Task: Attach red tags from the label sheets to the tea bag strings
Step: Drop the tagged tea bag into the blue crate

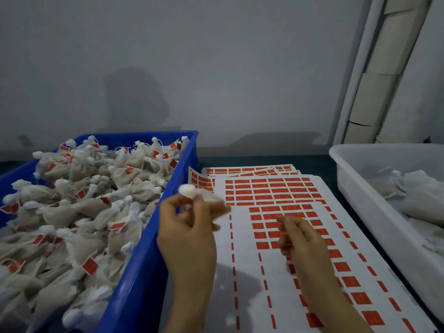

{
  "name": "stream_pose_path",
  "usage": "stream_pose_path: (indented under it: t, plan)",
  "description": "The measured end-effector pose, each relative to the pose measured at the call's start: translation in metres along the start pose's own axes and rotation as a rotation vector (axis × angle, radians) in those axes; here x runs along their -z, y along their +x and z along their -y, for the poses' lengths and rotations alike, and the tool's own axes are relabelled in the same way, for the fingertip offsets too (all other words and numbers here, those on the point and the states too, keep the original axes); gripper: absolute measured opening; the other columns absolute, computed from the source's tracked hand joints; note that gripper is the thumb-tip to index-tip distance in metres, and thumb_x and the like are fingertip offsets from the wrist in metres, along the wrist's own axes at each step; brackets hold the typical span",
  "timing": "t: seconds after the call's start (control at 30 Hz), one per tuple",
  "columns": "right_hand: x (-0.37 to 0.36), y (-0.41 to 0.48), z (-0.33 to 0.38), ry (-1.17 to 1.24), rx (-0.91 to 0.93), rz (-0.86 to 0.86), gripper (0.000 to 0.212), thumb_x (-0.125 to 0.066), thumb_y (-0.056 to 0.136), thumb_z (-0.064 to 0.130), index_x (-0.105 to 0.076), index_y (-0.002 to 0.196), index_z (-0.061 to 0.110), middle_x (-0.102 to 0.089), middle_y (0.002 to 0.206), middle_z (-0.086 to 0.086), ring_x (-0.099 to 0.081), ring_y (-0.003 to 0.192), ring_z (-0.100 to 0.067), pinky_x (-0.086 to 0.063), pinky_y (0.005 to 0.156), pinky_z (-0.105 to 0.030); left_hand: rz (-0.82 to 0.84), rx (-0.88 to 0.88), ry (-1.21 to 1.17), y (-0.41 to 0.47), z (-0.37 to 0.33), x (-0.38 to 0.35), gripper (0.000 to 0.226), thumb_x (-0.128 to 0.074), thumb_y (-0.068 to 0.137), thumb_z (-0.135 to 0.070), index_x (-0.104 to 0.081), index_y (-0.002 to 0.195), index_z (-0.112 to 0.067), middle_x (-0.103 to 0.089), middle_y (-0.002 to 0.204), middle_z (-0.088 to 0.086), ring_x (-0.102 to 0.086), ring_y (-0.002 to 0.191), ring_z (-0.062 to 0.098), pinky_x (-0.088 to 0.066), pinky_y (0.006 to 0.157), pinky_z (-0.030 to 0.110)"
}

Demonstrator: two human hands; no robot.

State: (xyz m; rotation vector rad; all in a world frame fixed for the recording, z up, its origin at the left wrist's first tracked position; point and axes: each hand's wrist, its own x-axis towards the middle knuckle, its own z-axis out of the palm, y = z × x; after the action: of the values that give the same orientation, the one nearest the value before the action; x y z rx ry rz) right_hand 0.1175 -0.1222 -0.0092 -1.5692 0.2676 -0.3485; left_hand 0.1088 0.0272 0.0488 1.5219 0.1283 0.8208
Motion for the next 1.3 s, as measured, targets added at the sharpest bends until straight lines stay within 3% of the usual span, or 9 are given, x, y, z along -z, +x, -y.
stream_pose_path:
  t: [0.13, 0.3, 0.4, 0.57, 0.7, 0.77, 0.87, 1.0, 1.3]
  plan:
    - [-0.003, -0.002, 0.000, 0.014, -0.006, 0.031, 0.029, -0.047, 0.076, 0.050, -0.062, 0.085, 0.027, -0.063, 0.061, 0.008, -0.057, 0.057, -0.012, -0.040, 0.044, -0.012, -0.194, -0.041, -0.168, 0.026, -0.026, 0.010, 0.009, -0.051, 0.094, -0.028, -0.052, 0.103, -0.028, -0.070, 0.097, -0.008, -0.069, 0.083, 0.001, -0.053, 0.061, 0.011]
    - [-0.001, -0.001, -0.002, 0.044, -0.040, 0.042, 0.017, -0.050, 0.088, 0.038, -0.063, 0.086, 0.028, -0.064, 0.062, 0.006, -0.055, 0.057, -0.011, -0.040, 0.046, -0.014, -0.271, 0.291, -0.286, 0.063, -0.015, 0.014, 0.030, -0.050, 0.094, -0.024, -0.059, 0.120, -0.015, -0.068, 0.114, -0.004, -0.063, 0.086, -0.002, -0.051, 0.085, 0.025]
    - [-0.001, -0.001, -0.001, 0.047, -0.045, 0.050, 0.016, -0.050, 0.089, 0.037, -0.063, 0.088, 0.029, -0.064, 0.063, 0.007, -0.055, 0.055, -0.008, -0.039, 0.045, -0.013, -0.204, 0.466, -0.383, 0.076, -0.005, 0.014, 0.044, -0.050, 0.089, -0.021, -0.051, 0.126, 0.003, -0.063, 0.111, 0.015, -0.049, 0.069, 0.007, -0.045, 0.075, 0.026]
    - [-0.001, -0.002, 0.002, 0.058, -0.068, 0.061, 0.014, -0.050, 0.090, 0.036, -0.062, 0.089, 0.028, -0.067, 0.075, 0.006, -0.059, 0.062, -0.009, -0.039, 0.048, -0.012, -0.256, 0.582, -0.489, 0.082, -0.008, 0.010, 0.024, -0.052, 0.091, -0.019, -0.060, 0.113, -0.023, -0.061, 0.094, -0.010, -0.060, 0.080, 0.001, -0.047, 0.063, 0.012]
    - [-0.001, -0.002, 0.004, 0.050, -0.064, 0.054, 0.012, -0.050, 0.090, 0.034, -0.062, 0.089, 0.029, -0.067, 0.077, 0.006, -0.059, 0.062, -0.009, -0.038, 0.047, -0.010, -0.099, 0.357, -0.432, 0.063, -0.007, 0.004, 0.043, -0.039, 0.097, -0.028, -0.045, 0.133, -0.005, -0.060, 0.103, 0.009, -0.062, 0.095, 0.014, -0.051, 0.084, 0.026]
    - [-0.001, -0.002, 0.003, 0.031, -0.045, 0.046, 0.012, -0.050, 0.090, 0.034, -0.062, 0.089, 0.029, -0.067, 0.078, 0.007, -0.059, 0.063, -0.009, -0.038, 0.047, -0.010, 0.013, 0.228, -0.387, 0.044, -0.004, -0.004, 0.049, -0.045, 0.093, -0.038, -0.041, 0.136, -0.015, -0.066, 0.097, -0.005, -0.067, 0.087, 0.006, -0.054, 0.073, 0.019]
    - [0.002, -0.002, 0.003, 0.004, 0.000, 0.005, 0.014, -0.050, 0.091, 0.032, -0.061, 0.086, 0.028, -0.065, 0.067, 0.012, -0.061, 0.059, -0.004, -0.040, 0.046, -0.007, 0.228, 0.053, -0.092, 0.011, 0.010, -0.020, 0.013, -0.052, 0.095, -0.024, -0.058, 0.105, -0.029, -0.069, 0.087, -0.016, -0.068, 0.077, 0.001, -0.051, 0.057, 0.011]
    - [0.005, 0.000, 0.001, -0.084, 0.033, -0.079, 0.013, -0.049, 0.092, 0.032, -0.057, 0.082, 0.031, -0.061, 0.073, 0.021, -0.062, 0.065, -0.004, -0.043, 0.047, -0.005, 0.595, 0.145, 0.175, -0.024, 0.039, -0.039, 0.016, -0.048, 0.093, -0.032, -0.060, 0.083, -0.030, -0.065, 0.072, -0.016, -0.061, 0.073, -0.010, -0.044, 0.054, 0.002]
    - [0.011, 0.007, 0.015, -0.432, 0.148, -0.049, 0.009, -0.053, 0.091, 0.029, -0.048, 0.096, 0.035, -0.051, 0.097, 0.017, -0.051, 0.084, -0.001, -0.037, 0.067, -0.005, 0.714, 0.182, 0.393, -0.038, 0.062, -0.042, 0.020, -0.044, 0.097, -0.033, -0.054, 0.080, -0.037, -0.059, 0.079, -0.027, -0.059, 0.074, -0.008, -0.038, 0.052, -0.003]
